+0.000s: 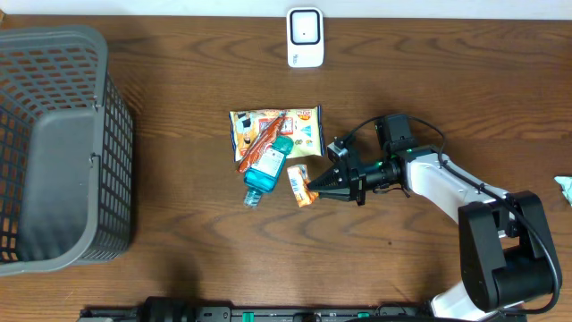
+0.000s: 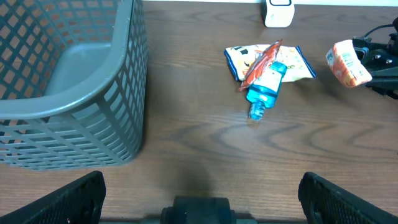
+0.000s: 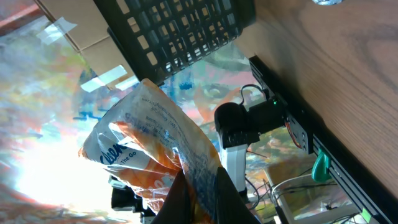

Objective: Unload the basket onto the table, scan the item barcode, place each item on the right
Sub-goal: 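Lift the tissue pack and move it rightward, then carry the orange tissue pack up to the white scanner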

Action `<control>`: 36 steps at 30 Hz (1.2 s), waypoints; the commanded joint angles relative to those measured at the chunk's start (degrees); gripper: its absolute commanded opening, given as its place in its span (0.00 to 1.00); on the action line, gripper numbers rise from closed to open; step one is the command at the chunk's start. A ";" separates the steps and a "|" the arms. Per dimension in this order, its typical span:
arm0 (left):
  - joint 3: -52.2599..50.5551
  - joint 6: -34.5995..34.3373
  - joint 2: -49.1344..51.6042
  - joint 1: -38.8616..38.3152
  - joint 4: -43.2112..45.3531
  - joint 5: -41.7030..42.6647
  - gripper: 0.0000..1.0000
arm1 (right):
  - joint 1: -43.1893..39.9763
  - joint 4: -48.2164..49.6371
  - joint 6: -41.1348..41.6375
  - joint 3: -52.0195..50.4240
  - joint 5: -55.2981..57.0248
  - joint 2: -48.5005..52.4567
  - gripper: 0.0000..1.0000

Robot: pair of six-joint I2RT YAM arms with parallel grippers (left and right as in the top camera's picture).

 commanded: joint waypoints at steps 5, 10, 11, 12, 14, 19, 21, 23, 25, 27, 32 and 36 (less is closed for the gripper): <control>-0.13 -0.07 0.24 0.31 -4.33 0.28 0.99 | -0.35 0.13 0.15 -0.37 1.55 0.37 0.01; -0.13 -0.07 0.24 0.31 -4.33 0.28 0.99 | -0.28 0.09 -0.72 -0.37 7.54 0.37 0.01; -0.13 -0.07 0.24 0.31 -4.33 0.28 0.99 | -0.31 0.11 -1.29 -0.37 8.33 0.37 0.01; -0.13 -0.07 0.24 0.31 -4.33 0.28 0.99 | -0.31 0.15 -2.01 -0.37 9.49 0.37 0.01; -0.13 -0.07 0.24 0.31 -4.33 0.28 0.99 | -0.31 0.63 -4.57 -0.37 13.57 0.37 0.01; -0.13 -0.07 0.24 0.31 -4.33 0.28 0.99 | -0.31 1.14 -11.72 -0.33 24.39 0.37 0.01; -0.13 -0.07 0.24 0.31 -4.33 0.28 0.99 | -0.31 1.62 -12.57 0.09 24.52 0.04 0.01; -0.13 -0.07 0.24 0.31 -4.33 0.28 0.99 | -0.31 1.36 -14.34 0.74 24.52 -1.36 0.01; -0.13 -0.07 0.24 0.31 -4.33 0.28 0.99 | -0.31 -0.17 -15.87 1.81 26.27 -4.13 0.01; -0.13 -0.07 0.24 0.31 -4.33 0.28 0.99 | -0.31 -2.38 -16.61 3.17 30.95 -7.58 0.01; -0.13 -0.07 0.24 0.31 -4.33 0.28 0.99 | 0.07 -3.37 -16.92 5.60 56.96 -18.86 0.01; -0.13 -0.07 0.24 0.31 -4.33 0.28 0.99 | 0.85 0.83 -16.76 5.64 72.43 -22.62 0.01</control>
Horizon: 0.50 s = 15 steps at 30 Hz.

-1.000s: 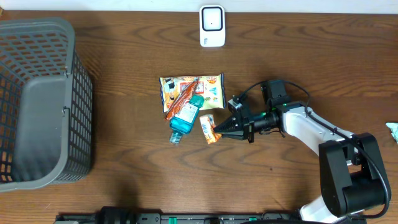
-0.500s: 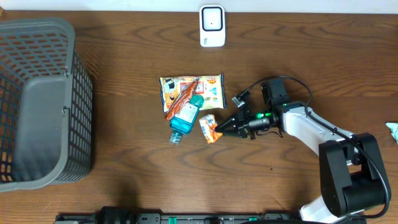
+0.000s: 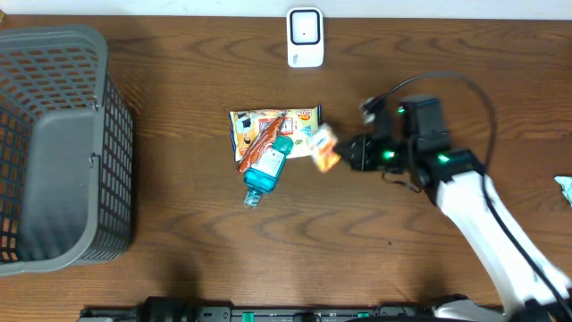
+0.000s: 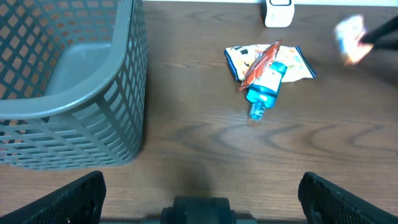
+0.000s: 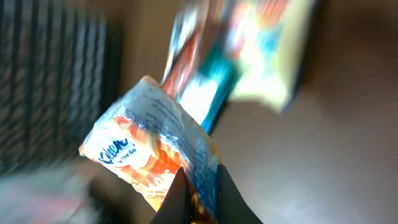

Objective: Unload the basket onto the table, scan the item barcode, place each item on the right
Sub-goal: 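Carry the orange tissue pack up to the white scanner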

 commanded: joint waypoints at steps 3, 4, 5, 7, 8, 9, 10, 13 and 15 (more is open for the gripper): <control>-0.13 -0.07 0.24 0.28 -4.33 0.28 0.99 | 0.55 7.74 -1.40 0.55 18.38 1.25 0.01; -0.13 -0.07 0.24 0.28 -4.33 0.28 0.99 | 0.55 9.68 -1.49 0.59 18.43 2.19 0.01; -0.13 -0.07 0.24 0.28 -4.33 0.28 0.99 | 0.55 12.11 -1.84 0.76 18.38 3.48 0.01; -0.13 -0.07 0.24 0.28 -4.33 0.28 0.99 | 0.55 16.20 -1.81 2.01 18.84 6.60 0.01; -0.13 -0.07 0.24 0.28 -4.33 0.28 0.99 | 0.55 17.97 -1.81 3.41 19.08 8.81 0.01; -0.13 -0.07 0.24 0.28 -4.33 0.28 0.99 | 0.57 18.93 -1.81 5.01 19.28 10.82 0.01; -0.13 -0.07 0.24 0.28 -4.33 0.28 0.99 | 0.63 19.54 -1.88 7.04 19.41 13.07 0.01; -0.13 -0.04 0.24 0.28 -4.33 0.28 0.99 | 1.36 19.65 -4.13 15.54 19.87 20.81 0.01; -0.13 -0.07 0.24 0.28 -4.33 0.28 0.99 | 2.08 18.64 -4.68 22.03 21.62 25.70 0.01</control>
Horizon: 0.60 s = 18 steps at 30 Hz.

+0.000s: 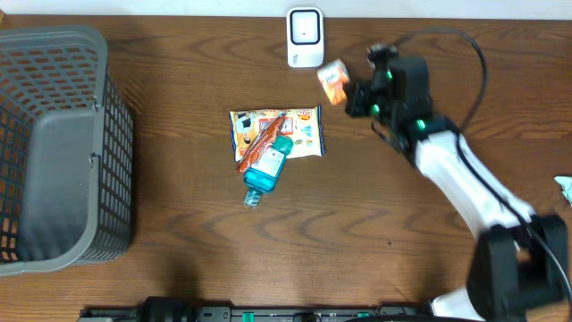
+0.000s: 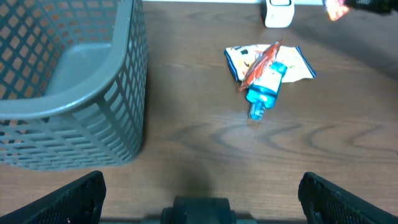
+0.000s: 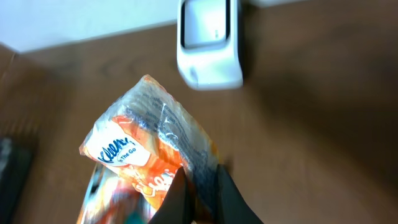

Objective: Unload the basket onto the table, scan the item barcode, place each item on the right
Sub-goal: 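Carry the orange tissue pack up to the white scanner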

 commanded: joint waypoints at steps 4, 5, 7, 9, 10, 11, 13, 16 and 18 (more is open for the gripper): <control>-0.13 -0.07 0.24 0.31 -4.31 0.28 0.99 | 3.02 -3.82 -6.38 21.53 7.69 14.21 0.01; -0.13 -0.07 0.24 0.31 -4.31 0.28 0.99 | 3.56 -5.03 -7.67 24.79 10.14 16.57 0.01; -0.13 -0.07 0.24 0.31 -4.31 0.28 0.99 | 4.76 -7.23 -10.38 31.43 16.20 21.68 0.01; -0.13 -0.07 0.24 0.31 -4.31 0.28 0.99 | 5.88 -8.09 -13.00 36.85 21.09 26.14 0.01; -0.13 -0.07 0.24 0.31 -4.31 0.28 0.99 | 6.38 -8.37 -14.16 39.32 23.08 28.09 0.01; -0.13 -0.07 0.24 0.31 -4.31 0.28 1.00 | 6.91 -8.70 -15.23 41.59 24.76 30.01 0.01; -0.13 -0.07 0.22 0.31 -4.31 0.28 0.99 | 7.96 -9.27 -16.57 45.72 28.63 33.38 0.01; -0.13 -0.07 0.24 0.31 -4.31 0.28 0.99 | 9.03 -8.94 -18.93 49.09 33.48 36.57 0.01; -0.13 -0.07 0.24 0.31 -4.31 0.28 0.99 | 9.44 -7.80 -20.37 49.75 37.07 37.92 0.01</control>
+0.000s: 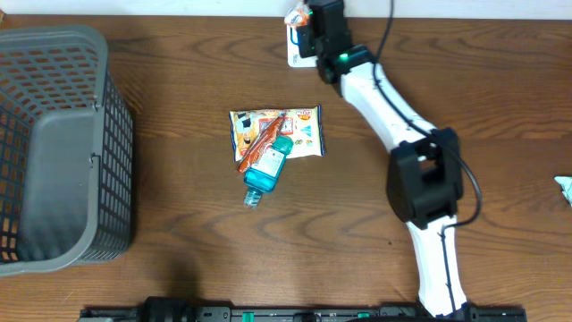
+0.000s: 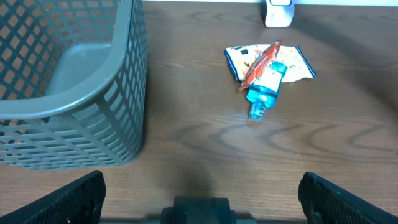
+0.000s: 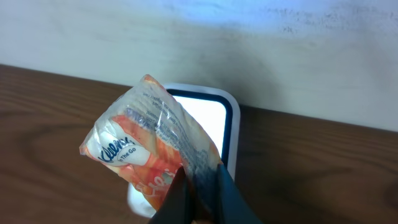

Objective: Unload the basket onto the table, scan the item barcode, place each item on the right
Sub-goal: 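Carry the orange tissue pack up to the white scanner, then carry the tissue pack to the right table edge and release it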

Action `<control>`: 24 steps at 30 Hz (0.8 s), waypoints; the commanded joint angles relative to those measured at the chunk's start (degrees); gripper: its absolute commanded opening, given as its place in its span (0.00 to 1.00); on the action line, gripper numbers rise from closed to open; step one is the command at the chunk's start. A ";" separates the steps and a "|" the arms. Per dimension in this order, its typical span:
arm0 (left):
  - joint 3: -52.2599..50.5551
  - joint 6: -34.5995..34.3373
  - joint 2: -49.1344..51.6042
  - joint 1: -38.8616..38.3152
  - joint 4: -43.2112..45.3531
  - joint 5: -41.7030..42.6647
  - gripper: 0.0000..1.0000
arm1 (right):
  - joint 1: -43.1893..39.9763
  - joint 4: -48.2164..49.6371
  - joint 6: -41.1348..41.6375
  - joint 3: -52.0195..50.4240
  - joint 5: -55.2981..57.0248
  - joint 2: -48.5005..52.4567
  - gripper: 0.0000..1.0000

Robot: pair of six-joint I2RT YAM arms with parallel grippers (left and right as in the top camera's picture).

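An orange and white tissue pack [image 3: 140, 155] is pinched by its edge in my right gripper [image 3: 199, 186], which is shut on it. The pack hangs just in front of the white scanner [image 3: 211, 115] standing against the wall. From above, the pack [image 1: 296, 15] and right gripper [image 1: 307, 21] cover the top of the scanner [image 1: 304, 54] at the table's far edge. My left gripper [image 2: 200, 190] is open near the front edge, with nothing between its fingers [image 2: 74, 199].
A grey mesh basket [image 1: 54, 143] fills the left side. At mid-table lies a snack bag [image 1: 299, 125] with a red packet [image 1: 264, 139] and a blue bottle [image 1: 265, 172] on it. Something pale [image 1: 565, 188] shows at the right edge.
My right gripper has moved left and farther back with the tissue pack, from just right of the scanner to directly in front of it. The left arm has not moved.
My right gripper held the tissue pack low at mid-table, beside the blue bottle. Then it held the pack by the snack bag's right corner, then right of the scanner, and now against the scanner's face. Nothing else has shifted.
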 commanded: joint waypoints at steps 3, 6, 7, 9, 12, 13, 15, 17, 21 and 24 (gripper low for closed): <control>-0.13 -0.07 0.24 0.28 -4.33 0.28 0.99 | 0.85 1.33 -5.22 2.64 12.61 2.36 0.01; -0.13 -0.07 0.24 0.28 -4.33 0.28 0.99 | 0.85 1.40 -5.20 2.64 15.06 2.64 0.01; -0.13 -0.07 0.24 0.28 -4.33 0.28 0.99 | 0.85 1.44 -5.18 2.64 15.80 2.69 0.01; -0.13 -0.07 0.24 0.28 -4.33 0.28 0.99 | 0.85 1.70 -5.16 2.64 17.27 2.69 0.01; -0.13 -0.07 0.24 0.28 -4.33 0.28 0.99 | 0.85 1.81 -4.20 2.64 22.86 2.69 0.01; -0.13 -0.07 0.24 0.28 -4.33 0.28 0.99 | 0.85 1.64 -3.87 2.64 25.57 2.69 0.01; -0.13 -0.07 0.24 0.28 -4.33 0.28 0.99 | 0.79 0.55 -3.89 2.67 32.11 2.36 0.01; -0.13 -0.07 0.24 0.28 -4.33 0.28 0.99 | 0.50 -1.51 -3.91 2.67 37.57 2.03 0.01; -0.13 -0.07 0.24 0.28 -4.33 0.28 0.99 | -1.64 -8.52 -3.89 2.67 44.63 1.44 0.01; -0.13 -0.07 0.24 0.28 -4.33 0.28 0.99 | -4.68 -15.19 -3.13 2.67 48.17 1.38 0.01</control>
